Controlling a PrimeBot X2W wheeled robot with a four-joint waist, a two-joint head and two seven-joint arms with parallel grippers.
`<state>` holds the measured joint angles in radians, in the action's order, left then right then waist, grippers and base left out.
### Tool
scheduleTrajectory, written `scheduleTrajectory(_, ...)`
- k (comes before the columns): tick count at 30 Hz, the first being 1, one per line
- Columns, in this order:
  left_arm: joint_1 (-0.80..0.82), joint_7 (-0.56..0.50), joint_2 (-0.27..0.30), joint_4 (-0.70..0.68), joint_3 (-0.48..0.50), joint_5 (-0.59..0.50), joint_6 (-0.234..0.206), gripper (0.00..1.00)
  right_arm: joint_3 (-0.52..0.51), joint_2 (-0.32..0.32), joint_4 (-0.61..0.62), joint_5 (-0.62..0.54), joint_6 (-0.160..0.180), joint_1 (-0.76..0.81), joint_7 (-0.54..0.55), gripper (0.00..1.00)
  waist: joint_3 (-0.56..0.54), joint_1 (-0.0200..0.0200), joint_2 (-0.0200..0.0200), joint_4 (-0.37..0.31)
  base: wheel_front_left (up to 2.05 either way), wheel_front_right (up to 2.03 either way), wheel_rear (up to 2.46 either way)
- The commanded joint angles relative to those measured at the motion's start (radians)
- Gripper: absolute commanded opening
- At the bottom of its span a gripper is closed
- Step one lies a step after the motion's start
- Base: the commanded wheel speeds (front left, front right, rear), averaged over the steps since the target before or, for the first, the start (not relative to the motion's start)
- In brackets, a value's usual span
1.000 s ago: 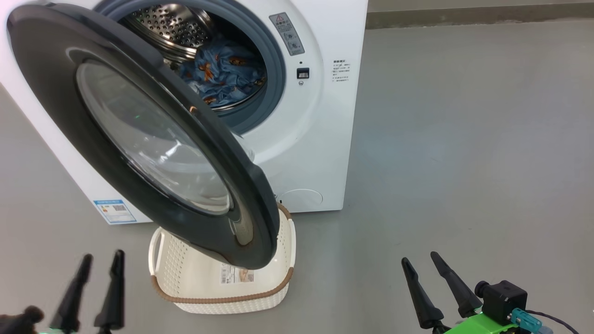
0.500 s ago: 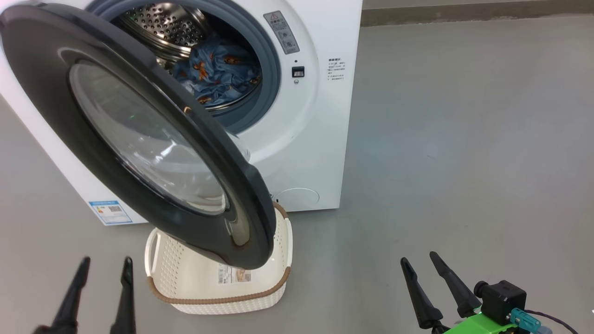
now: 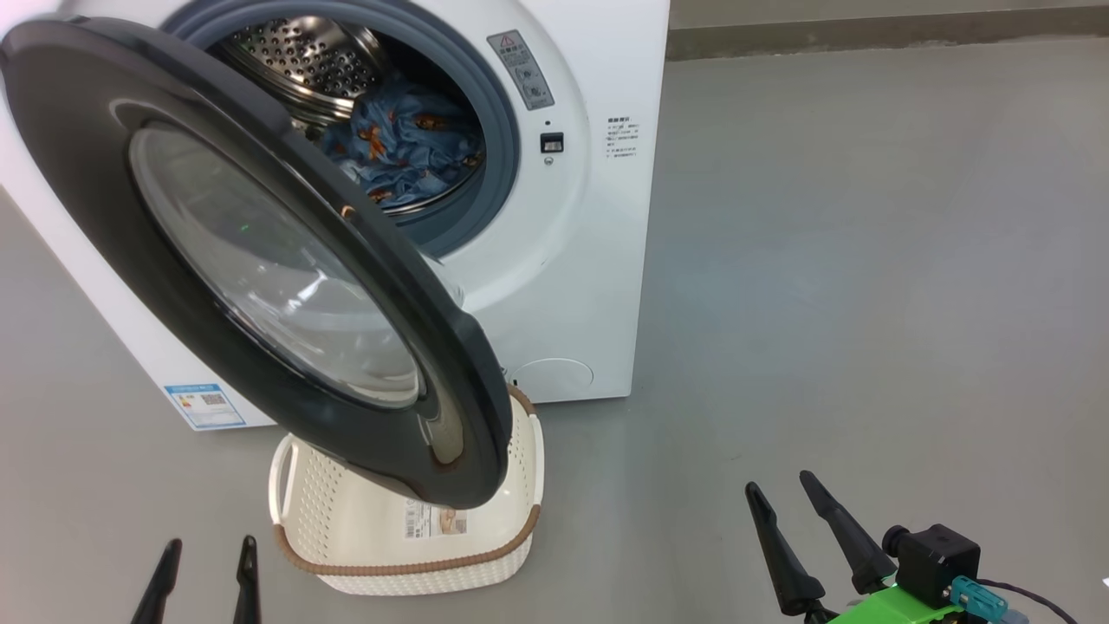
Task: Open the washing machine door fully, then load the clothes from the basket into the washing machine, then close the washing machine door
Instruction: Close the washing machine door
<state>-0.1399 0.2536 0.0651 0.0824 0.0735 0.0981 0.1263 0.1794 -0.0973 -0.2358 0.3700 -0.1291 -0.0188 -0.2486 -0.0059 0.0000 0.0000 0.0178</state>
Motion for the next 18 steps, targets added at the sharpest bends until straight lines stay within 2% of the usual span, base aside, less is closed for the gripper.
scheduleTrajectory(1,0.02,0.008,0.006,-0.006,0.038,-0.007,-0.004,1.0,0.024,-0.004,0.027,-0.009,-0.002,-0.011,-0.013,1.0,-0.002,0.0,0.0,0.0,0.0,0.0,0.0)
scheduleTrajectory(18,0.024,0.008,-0.008,0.004,0.041,-0.013,0.002,1.0,0.02,-0.005,0.028,-0.013,-0.002,-0.011,-0.013,1.0,0.001,0.0,0.0,-0.007,0.0,0.0,0.0)
